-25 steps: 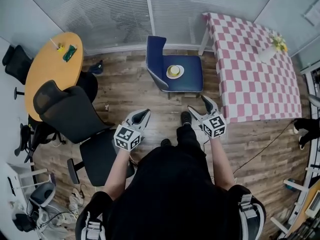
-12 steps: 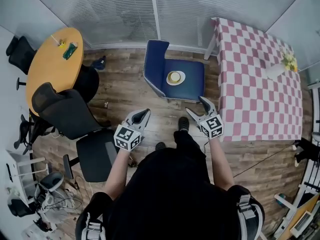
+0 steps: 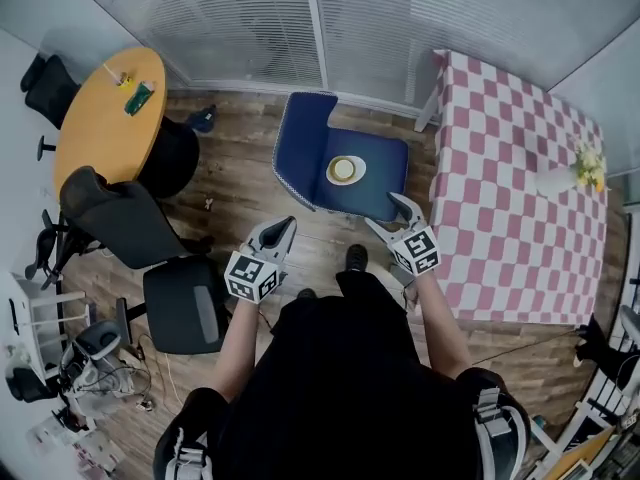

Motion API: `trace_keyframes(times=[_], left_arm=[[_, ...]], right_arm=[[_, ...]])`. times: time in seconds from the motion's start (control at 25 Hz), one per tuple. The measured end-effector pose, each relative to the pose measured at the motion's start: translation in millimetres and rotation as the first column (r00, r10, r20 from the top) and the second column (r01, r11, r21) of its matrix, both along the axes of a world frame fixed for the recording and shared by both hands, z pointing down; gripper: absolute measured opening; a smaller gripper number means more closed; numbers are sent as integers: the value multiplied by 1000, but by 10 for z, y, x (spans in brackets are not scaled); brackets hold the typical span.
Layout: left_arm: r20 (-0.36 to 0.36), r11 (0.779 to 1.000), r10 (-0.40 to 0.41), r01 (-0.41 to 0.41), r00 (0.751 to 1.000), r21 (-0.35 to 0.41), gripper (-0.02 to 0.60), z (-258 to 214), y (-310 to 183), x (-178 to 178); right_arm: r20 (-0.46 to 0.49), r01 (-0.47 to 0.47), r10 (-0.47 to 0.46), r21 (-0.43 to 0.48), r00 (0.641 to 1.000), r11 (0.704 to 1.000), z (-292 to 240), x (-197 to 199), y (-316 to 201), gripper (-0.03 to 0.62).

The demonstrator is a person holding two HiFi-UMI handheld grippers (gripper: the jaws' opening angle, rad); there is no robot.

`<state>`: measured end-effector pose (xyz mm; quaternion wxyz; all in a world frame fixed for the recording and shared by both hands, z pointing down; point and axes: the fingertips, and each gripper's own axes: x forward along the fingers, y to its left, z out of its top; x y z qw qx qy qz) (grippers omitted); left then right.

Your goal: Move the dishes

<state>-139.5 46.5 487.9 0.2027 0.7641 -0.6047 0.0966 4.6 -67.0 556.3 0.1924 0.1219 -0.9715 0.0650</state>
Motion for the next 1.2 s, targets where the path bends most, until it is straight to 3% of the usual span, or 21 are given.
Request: trace_keyframes(times=[0.2,0.52,0.84,1.2], left_arm=[[-14,998,-64,64,998,-10,21,30,-141,10],[-30,999,-50,50,998,-9,21,70,-184,-255],[-54,998,59,-59,997,3,21,134,-250,-733],[-62,980,196,-197,979,-8,21,349,-243,-1134]], right_arm=[[-28,61,-61,-15,998,998,110,-108,-237,320],[-61,60,-62,-35,996,998,257,-542,-167,298],[-131,-15,12,-17,991,1000,378,-883,-84,291],[-191,-93,96,21,977,995,539,-1222,-67,309]])
